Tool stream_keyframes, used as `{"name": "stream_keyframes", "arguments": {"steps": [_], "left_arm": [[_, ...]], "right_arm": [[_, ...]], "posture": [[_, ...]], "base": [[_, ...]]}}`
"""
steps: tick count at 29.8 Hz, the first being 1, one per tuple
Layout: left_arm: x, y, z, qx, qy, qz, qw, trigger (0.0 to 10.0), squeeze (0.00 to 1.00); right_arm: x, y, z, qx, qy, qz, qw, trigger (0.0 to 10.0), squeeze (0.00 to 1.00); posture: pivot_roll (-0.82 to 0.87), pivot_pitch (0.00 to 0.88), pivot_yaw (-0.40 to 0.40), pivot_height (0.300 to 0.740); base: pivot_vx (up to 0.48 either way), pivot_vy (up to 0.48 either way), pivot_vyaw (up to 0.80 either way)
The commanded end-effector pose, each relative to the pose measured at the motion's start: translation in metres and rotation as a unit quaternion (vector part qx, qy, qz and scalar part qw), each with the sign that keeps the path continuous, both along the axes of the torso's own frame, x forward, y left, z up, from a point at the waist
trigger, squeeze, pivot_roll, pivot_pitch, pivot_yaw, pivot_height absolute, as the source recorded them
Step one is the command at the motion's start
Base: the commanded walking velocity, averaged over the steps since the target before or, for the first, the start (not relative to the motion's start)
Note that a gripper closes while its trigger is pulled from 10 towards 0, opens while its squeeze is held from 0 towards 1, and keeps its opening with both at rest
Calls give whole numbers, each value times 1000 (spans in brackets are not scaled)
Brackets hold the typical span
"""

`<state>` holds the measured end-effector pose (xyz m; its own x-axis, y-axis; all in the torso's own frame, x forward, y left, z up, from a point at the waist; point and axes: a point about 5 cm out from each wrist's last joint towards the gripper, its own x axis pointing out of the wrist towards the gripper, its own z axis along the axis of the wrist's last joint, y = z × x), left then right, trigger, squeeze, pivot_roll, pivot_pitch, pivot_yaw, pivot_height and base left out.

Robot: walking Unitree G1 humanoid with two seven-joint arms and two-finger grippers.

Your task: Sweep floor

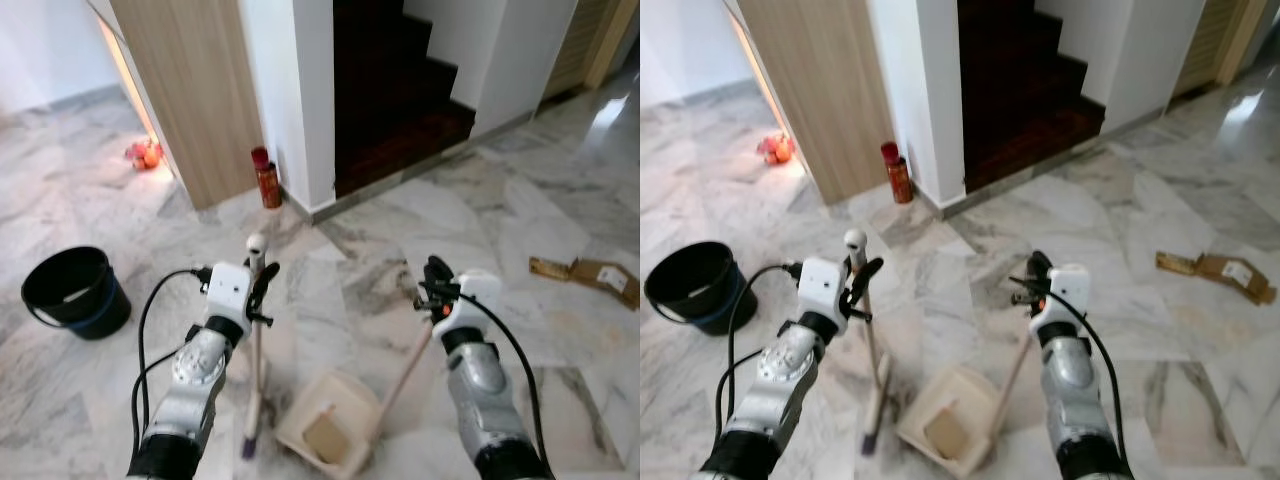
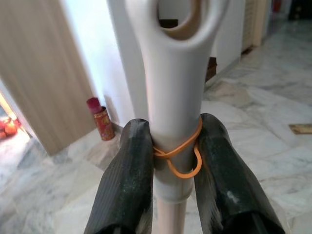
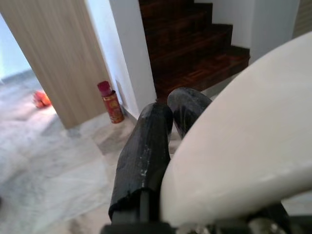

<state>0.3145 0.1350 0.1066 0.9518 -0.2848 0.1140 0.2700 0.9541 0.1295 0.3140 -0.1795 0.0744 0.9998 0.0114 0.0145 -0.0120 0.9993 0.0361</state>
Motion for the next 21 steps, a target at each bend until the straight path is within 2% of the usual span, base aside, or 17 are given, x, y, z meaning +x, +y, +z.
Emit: {"name": "stream_keyframes", "arguments": {"steps": [1,6,21], "left_arm": [[2,11,7,4,-16,14,1000,10000,0],[3,17,5,7,-11,16,1000,10000,0],[9,27,8,0,-5,29,1000,10000,0]], "right_arm": [[9,12,16,10,-35,13,999,10000,0],[5,13,14,12,-38,8,999,10000,0],[5,14,14,16,-36,-2,999,10000,0]], "posture": [[18,0,63,740],[-24,0,103,740],[-10,0,124,740]], "base": [[0,446,0],[0,437,0],[0,0,0]]}}
